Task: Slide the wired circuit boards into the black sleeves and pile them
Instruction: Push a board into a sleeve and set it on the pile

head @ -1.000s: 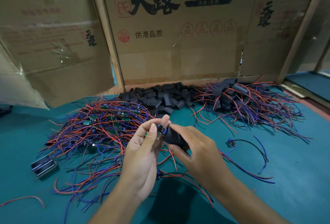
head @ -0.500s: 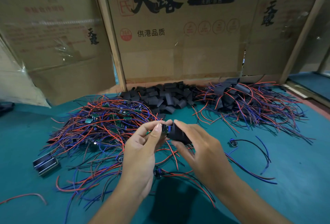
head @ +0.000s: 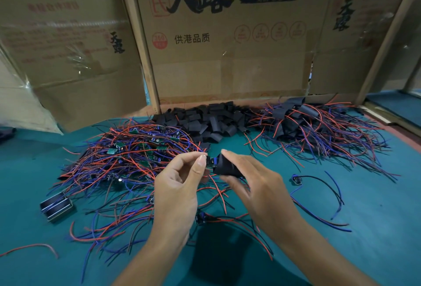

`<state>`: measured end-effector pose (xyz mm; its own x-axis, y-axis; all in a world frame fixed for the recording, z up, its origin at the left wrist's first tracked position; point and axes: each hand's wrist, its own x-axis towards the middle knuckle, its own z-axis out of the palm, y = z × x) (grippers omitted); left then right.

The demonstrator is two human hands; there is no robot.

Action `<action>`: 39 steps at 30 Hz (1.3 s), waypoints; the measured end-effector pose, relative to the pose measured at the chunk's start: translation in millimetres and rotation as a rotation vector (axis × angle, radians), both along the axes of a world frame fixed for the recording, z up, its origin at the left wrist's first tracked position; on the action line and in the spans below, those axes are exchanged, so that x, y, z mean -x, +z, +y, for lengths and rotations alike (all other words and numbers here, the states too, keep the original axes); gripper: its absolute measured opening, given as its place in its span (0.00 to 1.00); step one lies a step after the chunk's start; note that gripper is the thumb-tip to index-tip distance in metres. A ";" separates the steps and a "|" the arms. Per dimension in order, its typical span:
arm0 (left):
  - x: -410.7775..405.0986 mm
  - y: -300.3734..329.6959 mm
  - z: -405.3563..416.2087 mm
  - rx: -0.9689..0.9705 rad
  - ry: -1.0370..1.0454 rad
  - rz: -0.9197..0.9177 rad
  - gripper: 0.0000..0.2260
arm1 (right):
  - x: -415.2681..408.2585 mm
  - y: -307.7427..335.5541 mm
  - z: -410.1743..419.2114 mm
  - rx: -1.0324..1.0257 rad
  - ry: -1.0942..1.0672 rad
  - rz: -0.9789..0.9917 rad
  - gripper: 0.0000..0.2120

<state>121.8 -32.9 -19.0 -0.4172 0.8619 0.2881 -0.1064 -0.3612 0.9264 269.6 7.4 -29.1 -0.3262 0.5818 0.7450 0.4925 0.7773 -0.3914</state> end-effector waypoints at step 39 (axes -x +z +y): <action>24.3 -14.3 3.6 -0.078 0.293 1.001 0.12 | -28.9 21.0 55.9 0.207 -0.255 -0.364 0.13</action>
